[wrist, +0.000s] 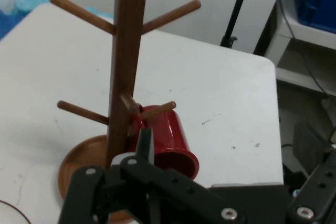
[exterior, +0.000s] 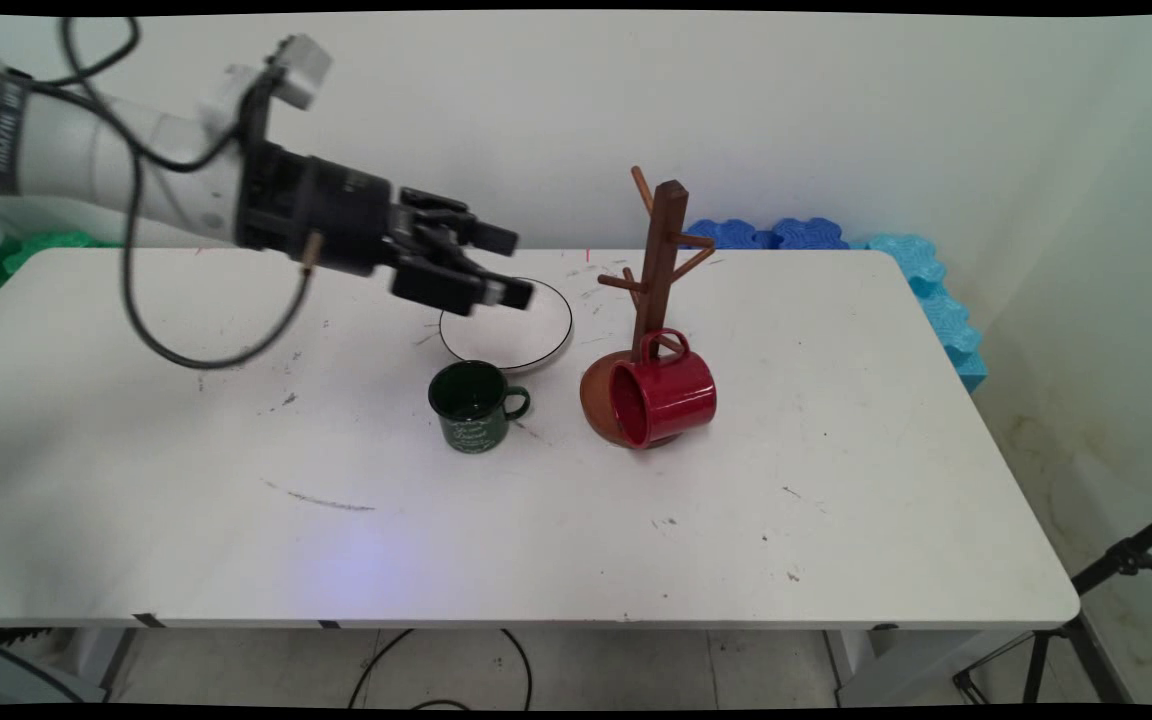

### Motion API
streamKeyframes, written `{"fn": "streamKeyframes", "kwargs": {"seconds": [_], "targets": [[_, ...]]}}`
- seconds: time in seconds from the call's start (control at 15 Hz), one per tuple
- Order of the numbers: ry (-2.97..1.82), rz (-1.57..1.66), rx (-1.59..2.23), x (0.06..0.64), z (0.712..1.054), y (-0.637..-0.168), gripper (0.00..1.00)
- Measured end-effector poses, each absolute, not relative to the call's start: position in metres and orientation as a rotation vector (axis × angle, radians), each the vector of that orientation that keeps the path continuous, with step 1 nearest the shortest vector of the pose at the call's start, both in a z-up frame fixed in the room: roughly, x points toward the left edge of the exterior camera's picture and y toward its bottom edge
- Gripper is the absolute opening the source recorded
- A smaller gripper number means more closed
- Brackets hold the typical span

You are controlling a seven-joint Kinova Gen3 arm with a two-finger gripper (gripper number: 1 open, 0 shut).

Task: Pick up the red mug from the rack

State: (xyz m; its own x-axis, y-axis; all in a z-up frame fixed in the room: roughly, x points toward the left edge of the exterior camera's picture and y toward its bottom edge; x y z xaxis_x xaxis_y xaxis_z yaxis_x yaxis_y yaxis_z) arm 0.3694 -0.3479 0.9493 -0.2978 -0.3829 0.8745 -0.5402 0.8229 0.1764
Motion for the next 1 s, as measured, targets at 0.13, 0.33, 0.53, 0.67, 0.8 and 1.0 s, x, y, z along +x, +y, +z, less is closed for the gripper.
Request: {"fn": "streamKeyframes", "kwargs": {"seconds": [0.13, 0.33, 0.53, 0.67, 0.8, 1.0], "targets": [[-1.929, 0.178, 0.749, 0.351, 0.944, -0.347, 1.00], [-1.943, 0.164, 0.829, 0.328, 0.932, -0.340, 1.00], [-1.960, 0.153, 0.876, 0.312, 0.919, -0.334, 1.00], [-1.976, 0.151, 0.898, 0.300, 0.908, -0.331, 1.00], [-1.991, 0.159, 0.908, 0.291, 0.897, -0.332, 1.00], [-2.014, 0.179, 0.920, 0.281, 0.880, -0.337, 1.00]]}}
